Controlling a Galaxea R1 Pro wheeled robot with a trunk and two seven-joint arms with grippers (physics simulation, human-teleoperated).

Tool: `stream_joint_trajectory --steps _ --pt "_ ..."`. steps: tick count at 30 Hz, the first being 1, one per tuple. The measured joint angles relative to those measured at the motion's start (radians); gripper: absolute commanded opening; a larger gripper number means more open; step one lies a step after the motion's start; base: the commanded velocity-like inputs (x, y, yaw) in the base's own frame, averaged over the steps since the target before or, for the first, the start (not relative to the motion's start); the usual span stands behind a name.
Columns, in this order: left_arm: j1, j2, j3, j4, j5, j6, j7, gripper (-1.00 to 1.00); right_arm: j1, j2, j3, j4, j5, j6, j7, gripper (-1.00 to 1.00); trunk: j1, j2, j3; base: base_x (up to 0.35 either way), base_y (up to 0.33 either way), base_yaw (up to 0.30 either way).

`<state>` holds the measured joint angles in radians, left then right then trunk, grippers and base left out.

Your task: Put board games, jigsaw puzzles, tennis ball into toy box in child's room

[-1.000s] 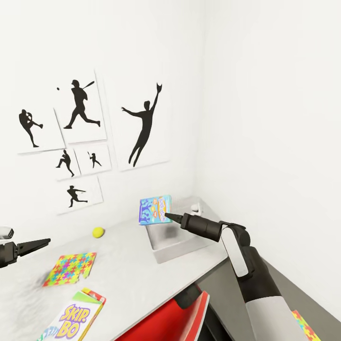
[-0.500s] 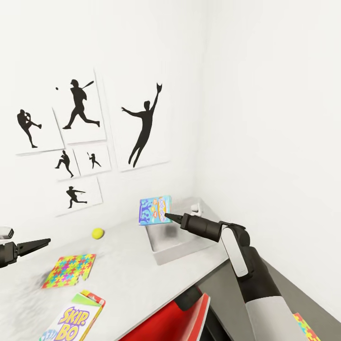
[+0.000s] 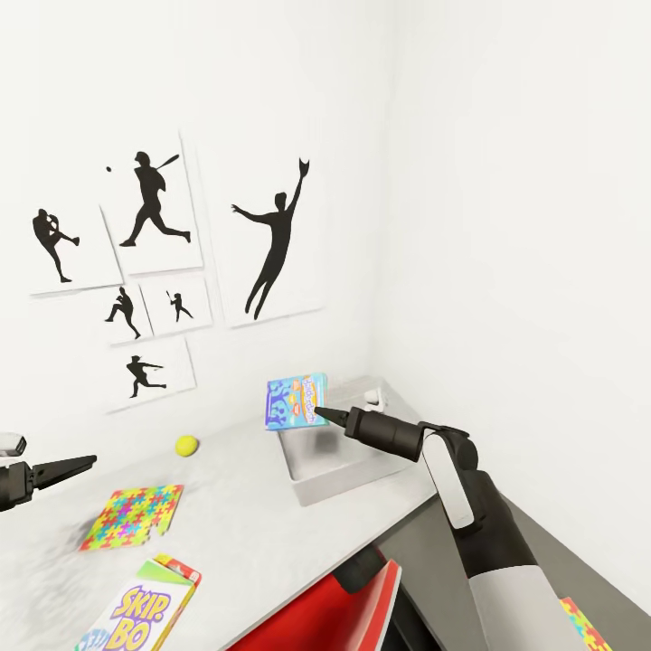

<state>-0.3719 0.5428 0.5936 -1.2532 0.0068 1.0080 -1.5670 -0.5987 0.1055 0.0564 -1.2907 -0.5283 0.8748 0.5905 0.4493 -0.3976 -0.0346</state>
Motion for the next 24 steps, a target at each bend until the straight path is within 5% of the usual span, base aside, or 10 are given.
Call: stream_joint_trajectory --steps 14,24 --pt "0.0 0.0 -0.001 0.0 0.0 0.0 0.0 1.0 0.0 0.0 -0.006 0.009 -0.002 -0.003 -0.003 -1.0 0.0 0.0 0.0 0.0 0.0 0.0" --pt "0.0 0.0 -0.002 0.0 0.0 0.0 0.0 1.0 0.0 0.0 -0.061 0.012 -0.002 0.038 0.0 -1.0 0.0 0.0 0.0 0.0 0.0 0.0"
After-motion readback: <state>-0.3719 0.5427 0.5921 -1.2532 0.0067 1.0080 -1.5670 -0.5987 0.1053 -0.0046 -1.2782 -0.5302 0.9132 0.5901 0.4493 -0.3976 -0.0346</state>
